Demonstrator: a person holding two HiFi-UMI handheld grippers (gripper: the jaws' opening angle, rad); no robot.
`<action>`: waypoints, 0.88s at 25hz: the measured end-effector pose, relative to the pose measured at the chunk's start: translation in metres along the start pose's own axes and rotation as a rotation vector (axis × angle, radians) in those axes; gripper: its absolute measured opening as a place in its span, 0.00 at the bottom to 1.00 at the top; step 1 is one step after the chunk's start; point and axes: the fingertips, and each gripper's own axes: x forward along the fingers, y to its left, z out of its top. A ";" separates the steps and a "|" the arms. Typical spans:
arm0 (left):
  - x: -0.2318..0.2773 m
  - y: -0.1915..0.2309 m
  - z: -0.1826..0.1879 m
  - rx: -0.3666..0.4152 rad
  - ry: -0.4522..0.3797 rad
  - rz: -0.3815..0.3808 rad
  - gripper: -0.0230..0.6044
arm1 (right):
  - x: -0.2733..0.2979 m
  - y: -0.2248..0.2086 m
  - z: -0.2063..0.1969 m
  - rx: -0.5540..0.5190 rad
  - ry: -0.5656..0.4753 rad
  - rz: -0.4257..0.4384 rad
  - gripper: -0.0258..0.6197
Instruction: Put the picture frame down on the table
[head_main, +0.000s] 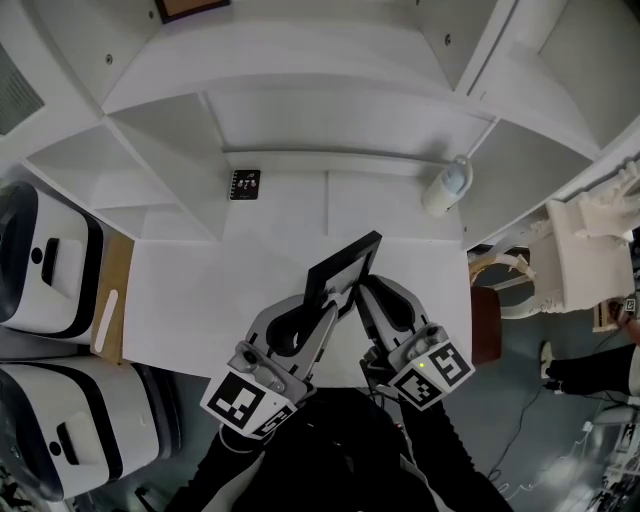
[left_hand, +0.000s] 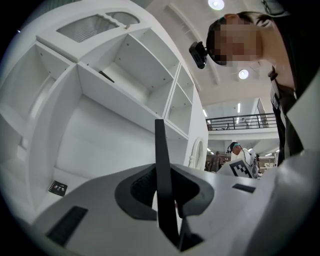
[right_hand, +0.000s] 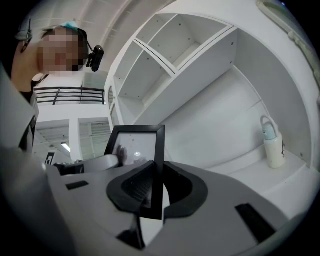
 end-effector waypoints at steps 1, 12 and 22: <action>0.001 0.001 -0.002 -0.003 0.006 0.008 0.11 | 0.000 -0.002 -0.001 0.002 0.004 -0.016 0.14; 0.010 0.025 -0.037 0.102 0.171 0.157 0.25 | 0.001 -0.024 -0.017 0.017 0.047 -0.197 0.14; 0.001 0.046 -0.041 0.269 0.226 0.315 0.31 | 0.003 -0.031 -0.022 -0.154 0.094 -0.372 0.14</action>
